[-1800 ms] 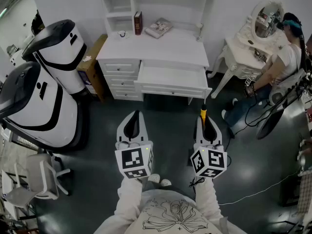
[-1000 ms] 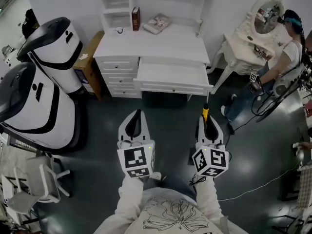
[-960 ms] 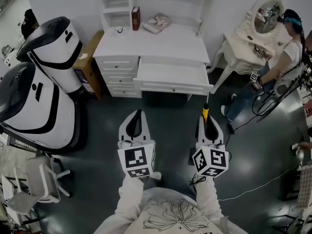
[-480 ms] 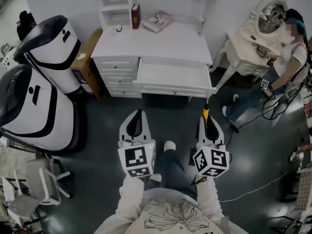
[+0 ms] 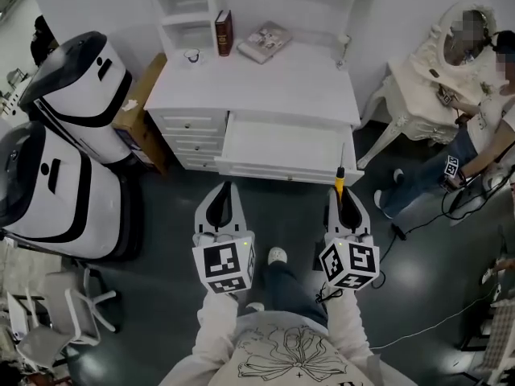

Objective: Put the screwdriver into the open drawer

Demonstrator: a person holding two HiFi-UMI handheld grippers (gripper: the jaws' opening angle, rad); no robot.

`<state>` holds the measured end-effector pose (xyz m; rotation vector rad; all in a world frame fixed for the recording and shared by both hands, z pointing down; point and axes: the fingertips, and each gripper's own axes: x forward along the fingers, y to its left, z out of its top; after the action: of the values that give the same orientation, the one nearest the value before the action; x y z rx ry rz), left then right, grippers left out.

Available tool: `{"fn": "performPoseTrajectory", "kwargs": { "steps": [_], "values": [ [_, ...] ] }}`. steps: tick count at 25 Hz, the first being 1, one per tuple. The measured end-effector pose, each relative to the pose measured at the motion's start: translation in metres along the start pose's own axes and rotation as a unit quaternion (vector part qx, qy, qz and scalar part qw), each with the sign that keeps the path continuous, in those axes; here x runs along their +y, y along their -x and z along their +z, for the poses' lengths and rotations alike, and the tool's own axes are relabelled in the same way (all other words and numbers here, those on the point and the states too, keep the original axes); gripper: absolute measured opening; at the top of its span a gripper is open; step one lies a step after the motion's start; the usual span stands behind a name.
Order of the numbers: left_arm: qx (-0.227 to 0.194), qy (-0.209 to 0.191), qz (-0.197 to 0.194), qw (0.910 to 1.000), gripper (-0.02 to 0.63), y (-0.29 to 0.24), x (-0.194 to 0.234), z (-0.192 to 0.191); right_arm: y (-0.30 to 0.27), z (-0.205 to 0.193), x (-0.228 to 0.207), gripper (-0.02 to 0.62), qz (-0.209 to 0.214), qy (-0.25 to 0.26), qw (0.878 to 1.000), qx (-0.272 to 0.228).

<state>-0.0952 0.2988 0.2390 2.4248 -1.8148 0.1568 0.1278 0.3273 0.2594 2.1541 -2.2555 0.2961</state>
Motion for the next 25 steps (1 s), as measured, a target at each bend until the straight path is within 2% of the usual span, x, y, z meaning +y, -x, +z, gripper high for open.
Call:
{"fn": "performPoseTrajectory", "kwargs": {
  "steps": [11,25],
  "values": [
    [0.009,-0.003,0.045,0.9989,0.005,-0.130,-0.005,0.018,-0.134,0.024,-0.047,0.075,0.046,0.007,0.999,0.009],
    [0.051,0.000,0.060,0.9969,0.005,-0.197,0.009,-0.004,-0.209,0.004,-0.065,0.075,0.052,0.004,0.997,0.048]
  ]
}}
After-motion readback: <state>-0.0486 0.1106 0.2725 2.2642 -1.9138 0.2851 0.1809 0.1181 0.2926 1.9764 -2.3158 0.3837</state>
